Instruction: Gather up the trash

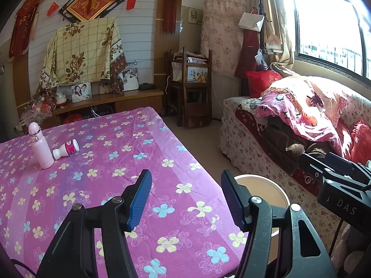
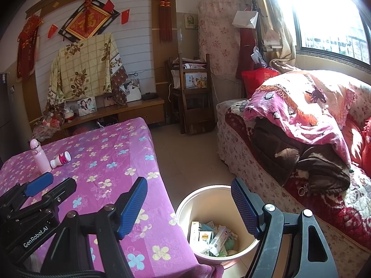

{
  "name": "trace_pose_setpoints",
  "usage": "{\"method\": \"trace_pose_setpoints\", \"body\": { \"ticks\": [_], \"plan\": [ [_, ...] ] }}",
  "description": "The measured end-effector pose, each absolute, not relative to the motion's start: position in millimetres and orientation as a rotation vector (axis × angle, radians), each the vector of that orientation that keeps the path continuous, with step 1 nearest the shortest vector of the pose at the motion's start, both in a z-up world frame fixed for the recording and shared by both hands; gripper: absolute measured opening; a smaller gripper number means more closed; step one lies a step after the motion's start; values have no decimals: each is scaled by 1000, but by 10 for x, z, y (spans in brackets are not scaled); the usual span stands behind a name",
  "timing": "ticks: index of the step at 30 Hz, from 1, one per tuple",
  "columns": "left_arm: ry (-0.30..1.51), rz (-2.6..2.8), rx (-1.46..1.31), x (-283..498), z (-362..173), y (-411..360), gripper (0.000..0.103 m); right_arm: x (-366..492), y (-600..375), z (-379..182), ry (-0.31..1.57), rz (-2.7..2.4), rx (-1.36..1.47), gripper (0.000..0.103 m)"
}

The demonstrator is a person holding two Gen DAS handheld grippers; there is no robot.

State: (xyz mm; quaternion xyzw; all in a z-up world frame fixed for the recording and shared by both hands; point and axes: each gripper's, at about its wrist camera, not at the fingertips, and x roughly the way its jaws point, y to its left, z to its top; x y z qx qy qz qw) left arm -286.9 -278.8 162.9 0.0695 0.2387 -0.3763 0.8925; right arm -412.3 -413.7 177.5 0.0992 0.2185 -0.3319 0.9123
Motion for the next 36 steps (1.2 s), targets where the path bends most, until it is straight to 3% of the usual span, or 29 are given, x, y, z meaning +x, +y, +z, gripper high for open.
{"method": "trace_pose_setpoints", "body": {
  "ticks": [36],
  "plan": [
    [497, -798, 168, -2888, 1534, -2790, 63, -4120, -4159, 1682, 458, -686, 216, 78]
  ]
}}
